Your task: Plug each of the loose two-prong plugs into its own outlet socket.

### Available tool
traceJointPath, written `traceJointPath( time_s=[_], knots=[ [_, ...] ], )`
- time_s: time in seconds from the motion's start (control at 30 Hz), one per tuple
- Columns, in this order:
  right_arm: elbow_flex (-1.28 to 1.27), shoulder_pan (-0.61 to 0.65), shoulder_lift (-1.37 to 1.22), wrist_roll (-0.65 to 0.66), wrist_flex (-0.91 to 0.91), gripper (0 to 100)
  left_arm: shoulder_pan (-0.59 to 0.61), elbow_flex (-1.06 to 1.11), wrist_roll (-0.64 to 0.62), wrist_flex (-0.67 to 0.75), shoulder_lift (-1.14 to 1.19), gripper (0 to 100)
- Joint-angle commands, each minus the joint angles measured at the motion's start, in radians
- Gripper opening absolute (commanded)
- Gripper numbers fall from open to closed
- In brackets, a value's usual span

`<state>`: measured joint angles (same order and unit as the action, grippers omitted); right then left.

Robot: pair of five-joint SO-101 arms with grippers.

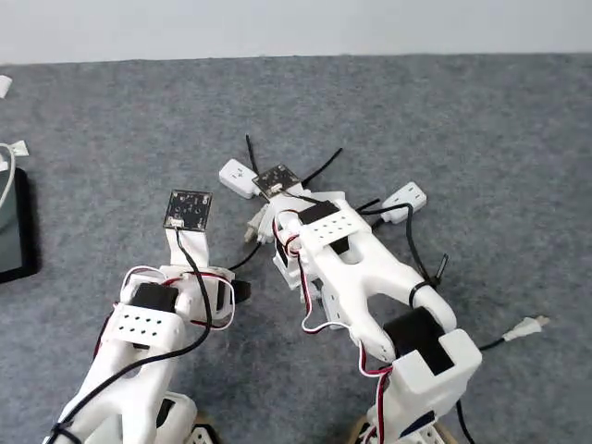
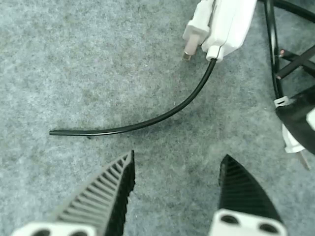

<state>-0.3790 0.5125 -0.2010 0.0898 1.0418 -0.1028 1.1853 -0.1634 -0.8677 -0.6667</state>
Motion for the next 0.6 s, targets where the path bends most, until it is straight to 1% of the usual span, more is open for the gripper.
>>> traceJointPath(
  time_s=[0.0, 0.17, 0.33, 0.47, 0.57],
  knots=[
    [0.037, 0.016, -0.001, 0.012, 0.025, 5.7, -0.005, -0.012, 0.011, -0.005, -0.008, 19],
    [0.034, 0.016, -0.007, 0.012, 0.07, 12.0, -0.005, -0.012, 0.011, -0.005, -0.008, 19],
    [0.034, 0.016, -0.008, 0.012, 0.07, 7.1, -0.005, -0.012, 0.011, -0.005, -0.008, 19],
    [0.034, 0.016, -0.008, 0.014, 0.07, 7.5, -0.005, -0.012, 0.011, -0.005, -0.008, 19],
    [0.034, 0.016, -0.01, 0.044, 0.07, 7.2, -0.005, -0.012, 0.011, -0.005, -0.008, 19]
  ],
)
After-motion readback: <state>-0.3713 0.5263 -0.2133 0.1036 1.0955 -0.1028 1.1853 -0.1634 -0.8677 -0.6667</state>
